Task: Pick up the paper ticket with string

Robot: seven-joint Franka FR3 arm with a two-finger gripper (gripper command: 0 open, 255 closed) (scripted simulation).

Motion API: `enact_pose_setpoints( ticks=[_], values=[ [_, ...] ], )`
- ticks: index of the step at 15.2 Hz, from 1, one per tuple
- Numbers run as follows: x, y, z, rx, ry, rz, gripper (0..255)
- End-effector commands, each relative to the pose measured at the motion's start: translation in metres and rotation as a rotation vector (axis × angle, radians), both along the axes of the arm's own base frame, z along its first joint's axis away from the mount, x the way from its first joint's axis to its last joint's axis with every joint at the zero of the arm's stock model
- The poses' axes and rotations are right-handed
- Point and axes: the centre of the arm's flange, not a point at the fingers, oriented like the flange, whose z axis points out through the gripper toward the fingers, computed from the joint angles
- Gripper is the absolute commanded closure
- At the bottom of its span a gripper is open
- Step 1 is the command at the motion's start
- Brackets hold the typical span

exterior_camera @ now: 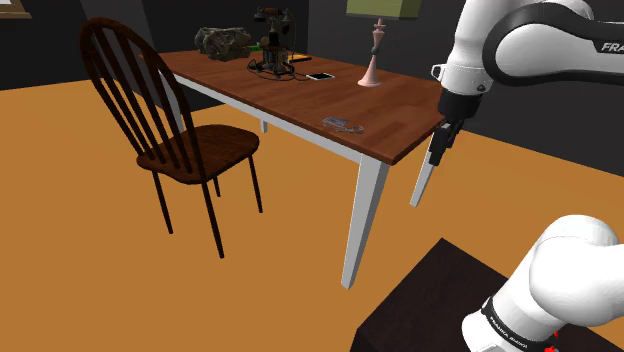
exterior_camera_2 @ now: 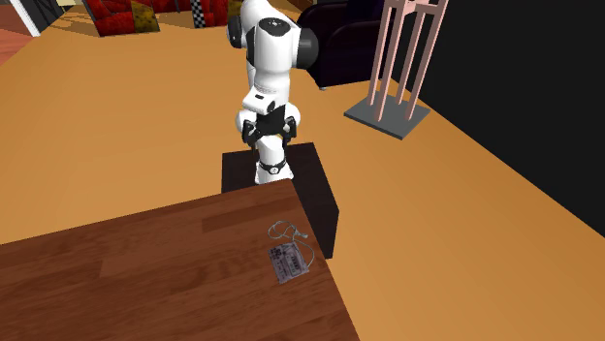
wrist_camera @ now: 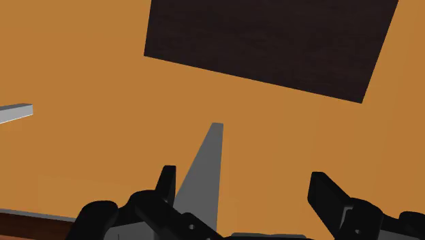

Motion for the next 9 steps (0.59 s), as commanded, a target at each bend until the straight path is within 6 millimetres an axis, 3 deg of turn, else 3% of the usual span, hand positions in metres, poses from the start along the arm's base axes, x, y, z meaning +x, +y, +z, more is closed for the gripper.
enact_pose_setpoints(
  ticks=[1,9],
  values=[
    [0.0,0.0,0.0,0.0,0.0,0.0,0],
    [0.116,-0.02,0.013,0.06,0.087,0.092,0]
  ],
)
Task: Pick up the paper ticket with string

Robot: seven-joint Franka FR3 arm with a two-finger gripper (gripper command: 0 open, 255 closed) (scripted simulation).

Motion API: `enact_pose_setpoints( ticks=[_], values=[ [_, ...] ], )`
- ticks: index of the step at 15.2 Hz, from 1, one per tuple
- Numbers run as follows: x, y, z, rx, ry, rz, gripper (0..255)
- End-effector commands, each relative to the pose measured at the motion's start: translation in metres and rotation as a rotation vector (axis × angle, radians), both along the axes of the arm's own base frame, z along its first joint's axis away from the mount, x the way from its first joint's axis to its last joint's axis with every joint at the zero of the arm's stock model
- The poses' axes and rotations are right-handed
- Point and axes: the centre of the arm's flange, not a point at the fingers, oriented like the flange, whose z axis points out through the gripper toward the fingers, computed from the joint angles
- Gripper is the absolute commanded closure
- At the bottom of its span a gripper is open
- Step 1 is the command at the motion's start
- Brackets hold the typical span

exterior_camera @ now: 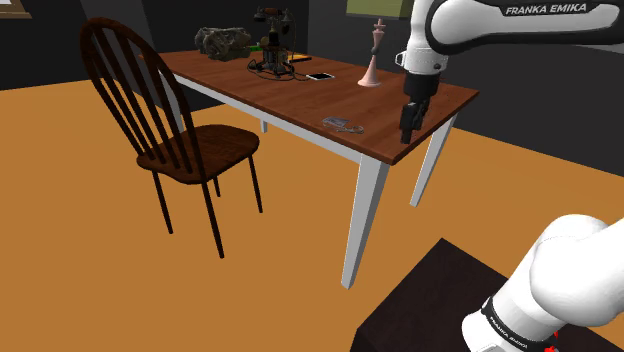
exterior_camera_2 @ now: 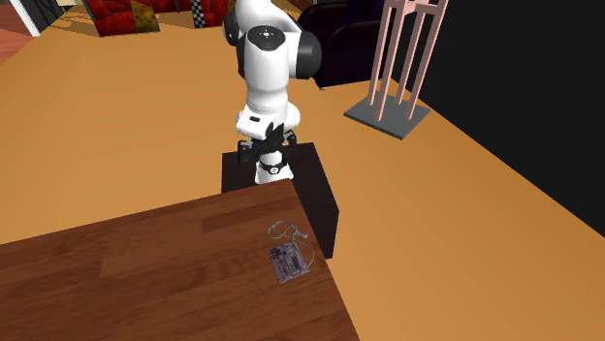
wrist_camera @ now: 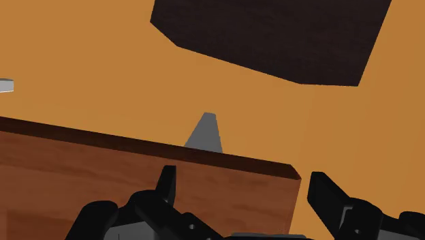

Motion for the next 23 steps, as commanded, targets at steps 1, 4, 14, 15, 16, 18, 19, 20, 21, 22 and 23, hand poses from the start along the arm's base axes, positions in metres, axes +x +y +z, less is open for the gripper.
enact_pose_setpoints(
  ticks=[1,4,14,15,16,18,19,20,21,22,23],
  values=[
    [0.029,-0.003,0.001,0.015,0.022,0.024,0],
    [0.074,-0.007,0.002,0.038,0.055,0.059,0],
    [0.178,-0.012,-0.011,0.091,0.132,0.14,0],
    [0.178,-0.012,-0.017,0.091,0.132,0.14,0],
    [0.178,-0.012,-0.022,0.091,0.132,0.14,0],
    [0.178,-0.012,-0.032,0.091,0.132,0.14,0],
    [0.178,-0.012,-0.041,0.091,0.132,0.14,0],
    [0.178,-0.012,-0.041,0.091,0.132,0.14,0],
    [0.178,-0.012,-0.041,0.091,0.132,0.14,0],
    [0.178,-0.012,-0.041,0.091,0.132,0.14,255],
    [0.178,-0.012,-0.041,0.091,0.132,0.14,255]
  ],
)
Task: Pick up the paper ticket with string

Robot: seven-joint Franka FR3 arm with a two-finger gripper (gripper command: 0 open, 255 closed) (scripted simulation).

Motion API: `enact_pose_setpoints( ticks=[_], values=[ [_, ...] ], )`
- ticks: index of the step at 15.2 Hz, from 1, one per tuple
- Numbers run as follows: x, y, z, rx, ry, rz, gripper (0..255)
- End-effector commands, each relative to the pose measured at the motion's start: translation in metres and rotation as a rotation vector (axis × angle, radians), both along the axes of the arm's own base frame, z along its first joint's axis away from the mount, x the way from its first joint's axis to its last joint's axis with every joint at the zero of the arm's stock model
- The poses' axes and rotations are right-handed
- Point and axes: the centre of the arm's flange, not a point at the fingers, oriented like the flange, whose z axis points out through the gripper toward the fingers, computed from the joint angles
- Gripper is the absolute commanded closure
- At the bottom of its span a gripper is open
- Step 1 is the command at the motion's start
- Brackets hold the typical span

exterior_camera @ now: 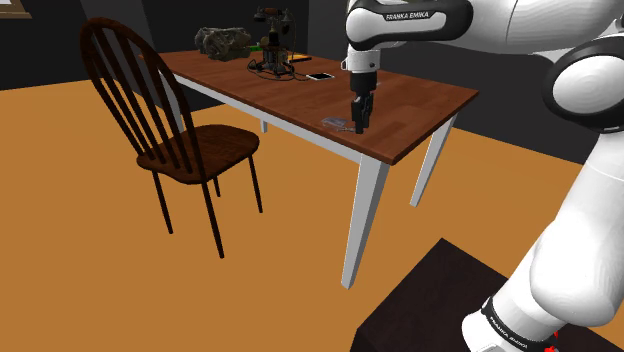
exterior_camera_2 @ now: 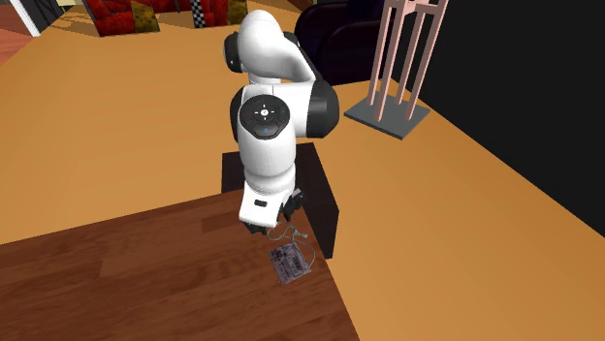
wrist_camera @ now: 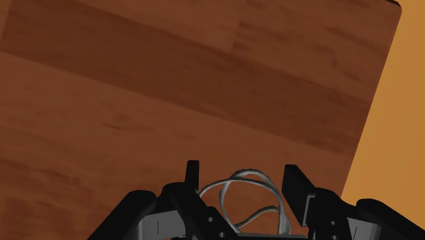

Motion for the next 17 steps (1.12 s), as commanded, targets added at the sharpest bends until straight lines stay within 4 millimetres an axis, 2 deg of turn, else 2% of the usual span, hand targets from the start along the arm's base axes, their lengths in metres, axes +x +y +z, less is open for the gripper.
enact_pose_setpoints(
  ticks=[1,8,17],
  values=[
    [0.0,0.002,-0.003,0.004,0.007,0.002,255],
    [0.001,0.002,-0.004,0.004,0.007,0.002,255],
    [0.001,0.002,0.044,0.004,0.007,0.002,255]
  ],
)
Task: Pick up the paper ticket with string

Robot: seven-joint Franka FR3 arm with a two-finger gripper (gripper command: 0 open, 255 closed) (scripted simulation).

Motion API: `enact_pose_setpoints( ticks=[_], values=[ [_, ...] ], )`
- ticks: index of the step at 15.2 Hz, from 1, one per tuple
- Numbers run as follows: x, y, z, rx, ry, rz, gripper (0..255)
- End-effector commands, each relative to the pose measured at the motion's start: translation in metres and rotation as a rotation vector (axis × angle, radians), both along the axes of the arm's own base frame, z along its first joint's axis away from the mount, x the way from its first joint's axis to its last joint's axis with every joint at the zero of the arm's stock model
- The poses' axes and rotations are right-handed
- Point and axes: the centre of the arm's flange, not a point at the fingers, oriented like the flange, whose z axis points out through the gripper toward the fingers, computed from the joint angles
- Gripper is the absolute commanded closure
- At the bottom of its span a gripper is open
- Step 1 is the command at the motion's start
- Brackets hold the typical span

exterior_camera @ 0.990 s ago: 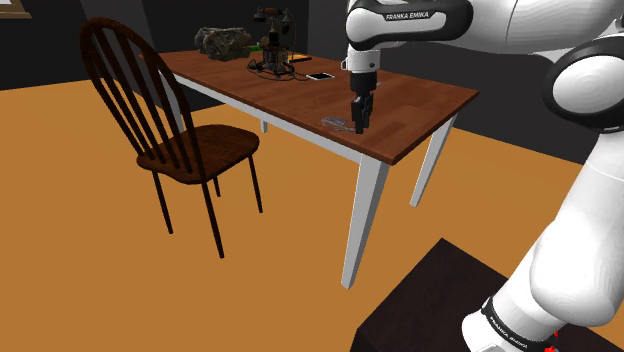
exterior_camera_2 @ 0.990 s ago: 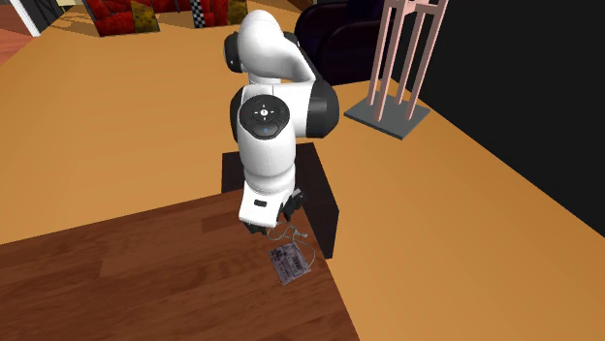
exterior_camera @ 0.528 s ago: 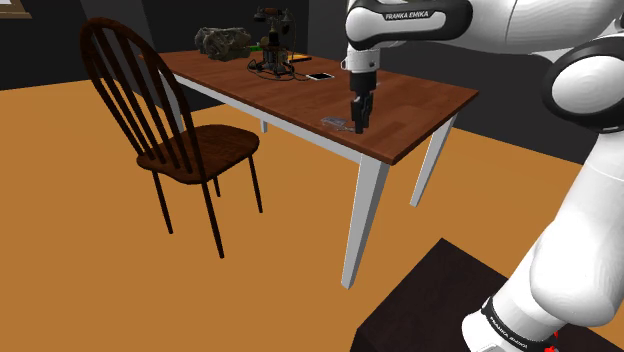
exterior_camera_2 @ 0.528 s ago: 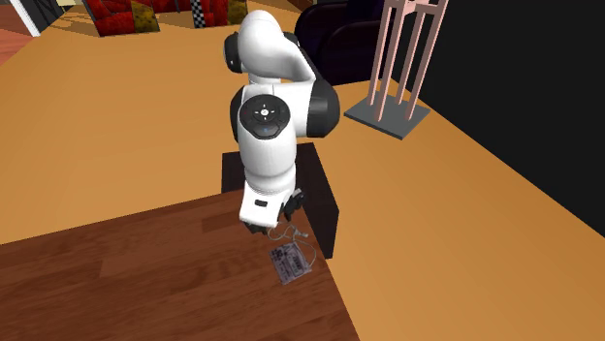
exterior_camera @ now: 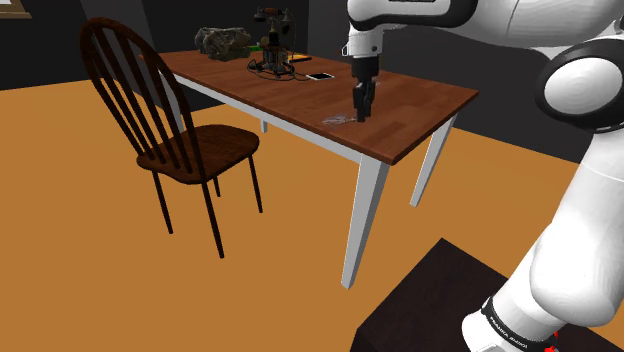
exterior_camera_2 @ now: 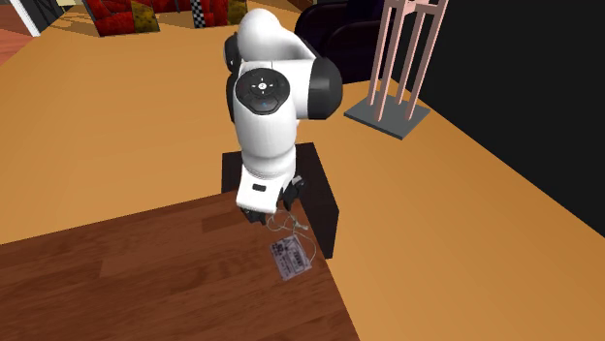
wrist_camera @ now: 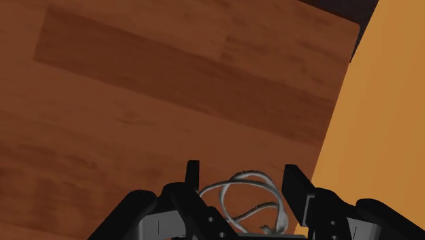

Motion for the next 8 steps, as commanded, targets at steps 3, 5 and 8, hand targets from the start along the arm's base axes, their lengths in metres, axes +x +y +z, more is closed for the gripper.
enact_pose_setpoints(
  ticks=[3,5,8],
  values=[
    [0.0,0.0,0.021,0.0,0.001,0.0,255],
    [0.0,0.0,0.031,0.0,0.001,0.0,255],
    [0.0,0.0,0.038,0.0,0.001,0.0,255]
  ],
)
